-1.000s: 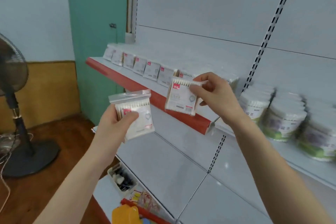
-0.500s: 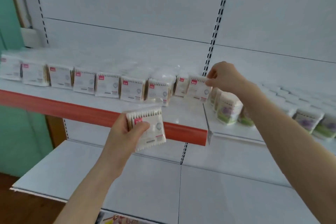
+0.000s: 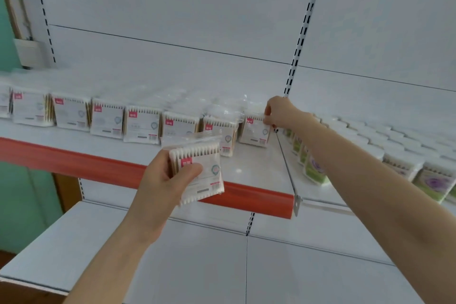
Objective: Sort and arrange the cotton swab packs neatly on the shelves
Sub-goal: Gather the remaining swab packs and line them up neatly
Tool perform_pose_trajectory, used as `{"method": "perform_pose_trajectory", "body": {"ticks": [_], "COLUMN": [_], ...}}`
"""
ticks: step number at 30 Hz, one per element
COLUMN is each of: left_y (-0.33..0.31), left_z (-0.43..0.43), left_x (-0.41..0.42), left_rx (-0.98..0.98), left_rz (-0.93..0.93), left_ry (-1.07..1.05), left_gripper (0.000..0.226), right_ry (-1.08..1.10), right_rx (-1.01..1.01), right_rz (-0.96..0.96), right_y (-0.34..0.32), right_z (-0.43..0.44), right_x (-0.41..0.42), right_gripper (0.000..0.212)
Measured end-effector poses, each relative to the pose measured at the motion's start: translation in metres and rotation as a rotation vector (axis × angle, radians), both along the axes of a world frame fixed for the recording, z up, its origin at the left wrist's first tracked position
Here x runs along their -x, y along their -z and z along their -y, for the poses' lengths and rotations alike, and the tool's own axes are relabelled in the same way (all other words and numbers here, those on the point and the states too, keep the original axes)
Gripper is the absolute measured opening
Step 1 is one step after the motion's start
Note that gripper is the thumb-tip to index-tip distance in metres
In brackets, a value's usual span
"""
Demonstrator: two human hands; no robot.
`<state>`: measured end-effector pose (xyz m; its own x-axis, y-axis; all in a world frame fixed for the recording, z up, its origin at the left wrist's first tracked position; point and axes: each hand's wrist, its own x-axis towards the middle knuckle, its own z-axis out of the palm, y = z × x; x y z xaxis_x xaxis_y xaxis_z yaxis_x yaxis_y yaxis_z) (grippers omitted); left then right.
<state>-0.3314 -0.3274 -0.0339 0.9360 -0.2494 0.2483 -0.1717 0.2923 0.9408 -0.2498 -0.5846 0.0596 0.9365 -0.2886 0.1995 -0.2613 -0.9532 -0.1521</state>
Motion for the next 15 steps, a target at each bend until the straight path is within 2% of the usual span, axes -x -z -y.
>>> {"method": "perform_pose_trajectory", "body": {"ticks": [3, 5, 8, 11, 15], "left_y": [-0.002, -0.004, -0.008, -0.014, -0.021], "left_z": [0.003, 0.006, 0.014, 0.024, 0.041], "left_x": [-0.003, -0.007, -0.013, -0.019, -0.023], "left_rx": [0.005, 0.005, 0.031, 0.027, -0.008], "left_rz": [0.042, 0.063, 0.062, 0.075, 0.137], "left_ry": [0.034, 0.029, 0.016, 0.013, 0.029], "left_gripper": [0.023, 0.022, 0.017, 0.018, 0.016], "right_ry": [-0.011, -0.038, -0.196, -0.349, -0.449], "right_rx": [0.047, 0.038, -0.198, -0.403, -0.417], "right_rz": [0.012, 0.130, 0.311, 0.274, 0.115], "right_y": [-0.003, -0.011, -0.024, -0.029, -0.026], "right_z": [0.004, -0.001, -0.017, -0.039, -0.054], "right_x": [0.006, 0.017, 0.045, 0.083, 0.112], "right_gripper": [0.030, 0.032, 0.017, 0.015, 0.017]}}
